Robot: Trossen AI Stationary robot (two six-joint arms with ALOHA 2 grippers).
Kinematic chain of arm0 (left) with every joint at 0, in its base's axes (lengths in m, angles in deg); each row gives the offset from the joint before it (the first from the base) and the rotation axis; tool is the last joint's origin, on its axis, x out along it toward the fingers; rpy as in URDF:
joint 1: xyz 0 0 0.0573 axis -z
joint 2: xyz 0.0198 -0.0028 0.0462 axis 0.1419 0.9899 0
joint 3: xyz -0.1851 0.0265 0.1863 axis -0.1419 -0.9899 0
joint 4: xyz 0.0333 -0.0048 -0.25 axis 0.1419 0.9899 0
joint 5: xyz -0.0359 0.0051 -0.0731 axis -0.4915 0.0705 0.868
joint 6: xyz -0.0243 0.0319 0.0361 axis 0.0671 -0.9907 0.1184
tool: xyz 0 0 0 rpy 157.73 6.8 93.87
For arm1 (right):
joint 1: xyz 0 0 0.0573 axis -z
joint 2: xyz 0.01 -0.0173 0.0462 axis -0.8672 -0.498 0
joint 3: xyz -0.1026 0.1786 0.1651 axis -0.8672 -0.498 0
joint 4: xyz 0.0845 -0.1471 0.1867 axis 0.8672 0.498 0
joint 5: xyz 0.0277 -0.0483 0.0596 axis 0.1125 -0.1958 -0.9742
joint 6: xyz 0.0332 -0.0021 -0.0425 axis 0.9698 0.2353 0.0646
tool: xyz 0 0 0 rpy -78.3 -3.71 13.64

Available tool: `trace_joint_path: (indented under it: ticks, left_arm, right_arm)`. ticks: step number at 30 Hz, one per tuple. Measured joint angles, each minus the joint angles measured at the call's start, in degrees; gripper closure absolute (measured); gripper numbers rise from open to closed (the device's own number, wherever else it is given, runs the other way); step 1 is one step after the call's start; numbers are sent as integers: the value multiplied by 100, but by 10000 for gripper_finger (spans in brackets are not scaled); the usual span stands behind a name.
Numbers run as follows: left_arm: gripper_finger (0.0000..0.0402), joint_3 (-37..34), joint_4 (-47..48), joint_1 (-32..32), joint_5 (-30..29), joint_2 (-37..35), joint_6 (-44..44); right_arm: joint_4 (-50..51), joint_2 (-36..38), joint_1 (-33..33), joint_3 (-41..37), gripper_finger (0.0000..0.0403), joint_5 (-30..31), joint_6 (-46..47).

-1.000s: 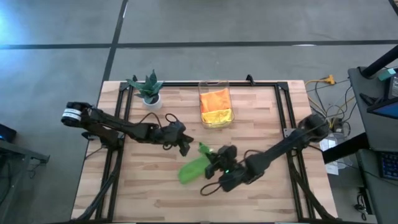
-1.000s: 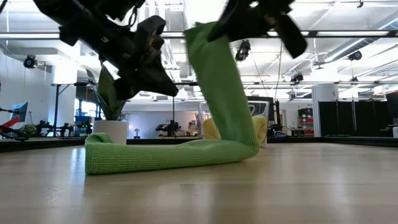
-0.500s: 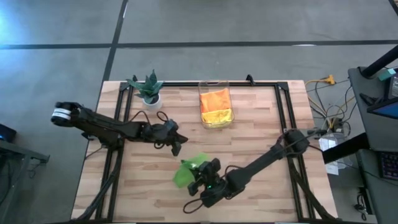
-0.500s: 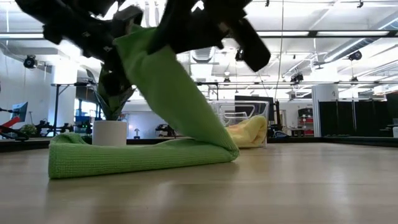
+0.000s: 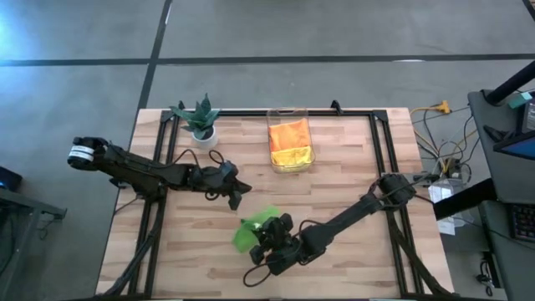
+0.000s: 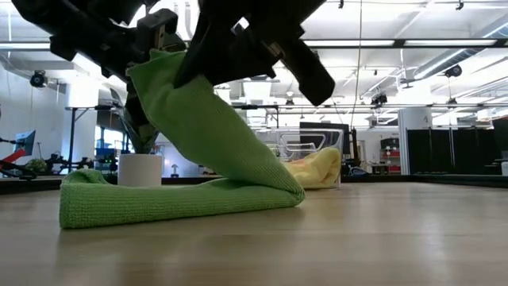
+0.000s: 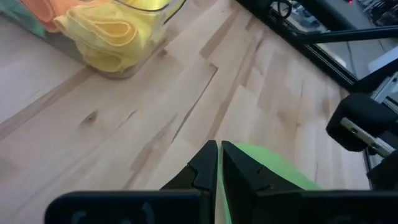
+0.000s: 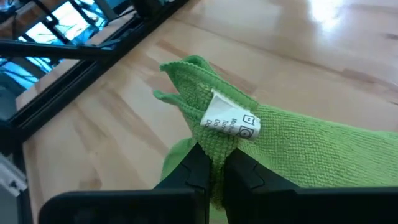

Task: Fold microfiber towels
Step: Fold the green towel

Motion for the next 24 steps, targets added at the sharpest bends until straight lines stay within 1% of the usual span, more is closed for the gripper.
trace_joint_path:
  ticks: [6, 11, 16, 21, 24]
  left_arm:
    - [395, 0, -168, 0, 0, 2, 0]
    - [395, 0, -157, 0, 41, 2, -109]
    - [395, -2, -140, 0, 86, 2, -116]
    - [395, -2, -144, 4, 141, 2, -118]
    - [395, -2, -141, 4, 174, 2, -118]
  right_arm:
    - [-1, -46, 118, -17, 385, 74, -2]
    - [-274, -248, 203, 90, 385, -270, -480]
    - [-318, -578, 201, 386, 385, -607, -513]
    - [-258, -937, 203, 767, 385, -789, -598]
    - [-283, -1050, 209, 871, 385, -1036, -594]
